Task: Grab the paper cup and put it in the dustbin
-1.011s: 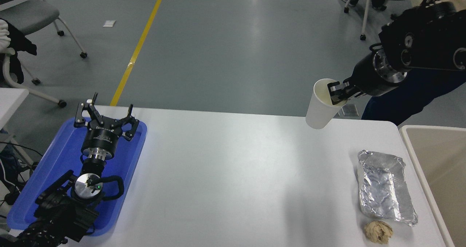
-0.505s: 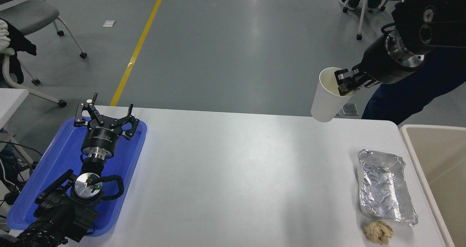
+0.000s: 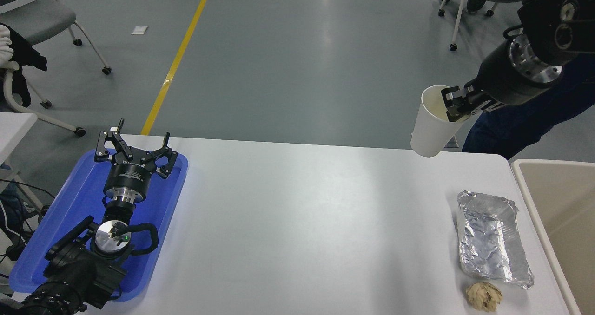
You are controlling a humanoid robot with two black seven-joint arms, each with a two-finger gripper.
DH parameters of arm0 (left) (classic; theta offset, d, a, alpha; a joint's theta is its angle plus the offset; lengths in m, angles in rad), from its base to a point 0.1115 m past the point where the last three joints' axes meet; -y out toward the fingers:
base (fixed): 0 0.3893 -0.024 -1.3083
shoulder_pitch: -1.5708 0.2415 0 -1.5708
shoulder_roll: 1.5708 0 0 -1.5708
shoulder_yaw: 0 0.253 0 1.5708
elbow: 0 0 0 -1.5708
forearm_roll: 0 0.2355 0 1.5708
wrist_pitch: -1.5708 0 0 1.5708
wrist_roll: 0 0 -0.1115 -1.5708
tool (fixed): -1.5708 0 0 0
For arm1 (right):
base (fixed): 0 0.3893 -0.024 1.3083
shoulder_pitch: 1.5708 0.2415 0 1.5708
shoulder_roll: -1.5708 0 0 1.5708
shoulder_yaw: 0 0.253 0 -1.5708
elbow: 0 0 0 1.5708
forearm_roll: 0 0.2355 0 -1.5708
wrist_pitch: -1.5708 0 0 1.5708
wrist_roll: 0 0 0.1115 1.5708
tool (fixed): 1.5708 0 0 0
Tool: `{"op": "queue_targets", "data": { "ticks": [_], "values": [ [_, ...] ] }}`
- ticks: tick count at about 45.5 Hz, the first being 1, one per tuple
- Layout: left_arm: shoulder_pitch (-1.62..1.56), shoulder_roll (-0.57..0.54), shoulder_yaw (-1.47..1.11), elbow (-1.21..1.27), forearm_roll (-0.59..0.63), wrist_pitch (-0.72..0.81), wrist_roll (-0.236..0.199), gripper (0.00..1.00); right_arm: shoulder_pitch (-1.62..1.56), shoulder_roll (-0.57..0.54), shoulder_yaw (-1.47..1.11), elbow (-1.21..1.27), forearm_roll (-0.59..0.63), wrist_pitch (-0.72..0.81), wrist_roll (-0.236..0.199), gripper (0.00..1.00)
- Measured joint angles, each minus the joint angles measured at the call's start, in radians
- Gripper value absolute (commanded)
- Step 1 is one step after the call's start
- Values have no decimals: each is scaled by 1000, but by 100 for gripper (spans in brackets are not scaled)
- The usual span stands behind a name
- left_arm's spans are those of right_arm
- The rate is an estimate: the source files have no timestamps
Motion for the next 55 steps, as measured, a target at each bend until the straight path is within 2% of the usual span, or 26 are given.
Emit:
{"op": "queue_targets", "data": {
  "ticks": [9,25,33,42,55],
  "values": [
    [0,0,0,0,-1,0,0,100,-31,-113,-33,-31,-105,0,2,0],
    [0,0,0,0,-1,0,0,100,-168,-498,-7,-173,-464,-5,22,0],
    [0,1,0,1,-1,0,0,100,-284,-632,70,-254,-557,-22,34,0],
    [0,1,1,1,-2,0,0,100,-473,-702,147,-348,-603,-103,56,0],
    [0,1,1,1,-1,0,0,100,-747,-720,252,-470,-622,-266,83,0]
  ]
}}
